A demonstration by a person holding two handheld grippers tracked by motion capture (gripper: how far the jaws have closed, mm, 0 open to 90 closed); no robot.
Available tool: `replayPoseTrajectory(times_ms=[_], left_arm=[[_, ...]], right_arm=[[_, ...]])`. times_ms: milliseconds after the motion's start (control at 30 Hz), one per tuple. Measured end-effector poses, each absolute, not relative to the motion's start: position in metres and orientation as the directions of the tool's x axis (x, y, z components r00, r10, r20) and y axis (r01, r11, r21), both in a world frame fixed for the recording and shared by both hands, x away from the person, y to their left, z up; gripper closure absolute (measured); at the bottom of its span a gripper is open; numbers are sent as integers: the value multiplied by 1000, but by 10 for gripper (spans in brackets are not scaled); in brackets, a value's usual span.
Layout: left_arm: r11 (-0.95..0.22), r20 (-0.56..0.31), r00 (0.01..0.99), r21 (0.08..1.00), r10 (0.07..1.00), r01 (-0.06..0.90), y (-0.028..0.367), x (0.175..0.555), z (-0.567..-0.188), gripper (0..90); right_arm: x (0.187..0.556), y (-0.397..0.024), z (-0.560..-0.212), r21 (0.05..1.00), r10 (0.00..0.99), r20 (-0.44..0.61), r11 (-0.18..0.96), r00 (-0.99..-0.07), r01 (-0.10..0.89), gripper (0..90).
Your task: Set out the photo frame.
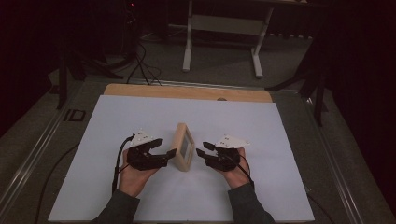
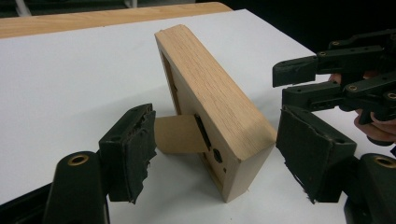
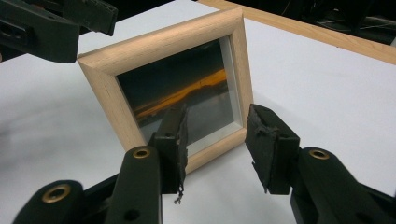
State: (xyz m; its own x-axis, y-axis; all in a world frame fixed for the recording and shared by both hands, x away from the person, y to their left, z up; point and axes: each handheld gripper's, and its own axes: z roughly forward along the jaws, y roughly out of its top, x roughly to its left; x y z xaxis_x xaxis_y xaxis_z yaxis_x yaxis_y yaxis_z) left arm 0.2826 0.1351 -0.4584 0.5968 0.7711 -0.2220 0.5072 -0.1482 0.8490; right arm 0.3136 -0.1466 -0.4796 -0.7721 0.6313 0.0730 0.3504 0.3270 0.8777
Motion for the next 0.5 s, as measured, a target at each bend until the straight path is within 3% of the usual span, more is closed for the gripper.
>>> replayPoseTrajectory(times_ms=[500], left_arm=[[-172, -243, 628, 834, 739, 524, 131, 284, -463, 347]], right_arm=[[314, -148, -479, 879, 634, 76, 322, -770, 353, 578]])
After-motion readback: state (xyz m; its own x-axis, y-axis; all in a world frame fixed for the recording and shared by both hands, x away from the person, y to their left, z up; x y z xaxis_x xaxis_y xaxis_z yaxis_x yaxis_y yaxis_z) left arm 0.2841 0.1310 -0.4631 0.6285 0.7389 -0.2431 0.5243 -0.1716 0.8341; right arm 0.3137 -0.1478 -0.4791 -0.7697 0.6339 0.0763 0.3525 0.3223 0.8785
